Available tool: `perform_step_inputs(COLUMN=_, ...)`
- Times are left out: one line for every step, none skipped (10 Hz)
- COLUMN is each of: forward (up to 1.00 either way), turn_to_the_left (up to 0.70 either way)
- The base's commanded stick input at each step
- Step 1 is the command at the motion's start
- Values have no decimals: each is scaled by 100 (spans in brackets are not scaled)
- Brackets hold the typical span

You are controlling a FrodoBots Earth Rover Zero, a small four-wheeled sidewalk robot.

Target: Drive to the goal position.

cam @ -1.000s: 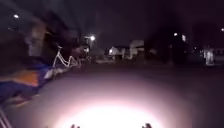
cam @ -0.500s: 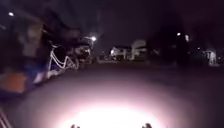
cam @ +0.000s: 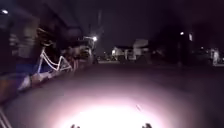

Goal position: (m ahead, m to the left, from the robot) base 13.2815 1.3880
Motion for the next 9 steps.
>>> perform_step_inputs(forward=100, turn_to_the_left=0)
perform_step_inputs(forward=100, turn_to_the_left=0)
perform_step_inputs(forward=100, turn_to_the_left=0)
perform_step_inputs(forward=100, turn_to_the_left=0)
perform_step_inputs(forward=100, turn_to_the_left=0)
perform_step_inputs(forward=100, turn_to_the_left=0)
perform_step_inputs(forward=100, turn_to_the_left=0)
perform_step_inputs(forward=100, turn_to_the_left=0)
perform_step_inputs(forward=100, turn_to_the_left=0)
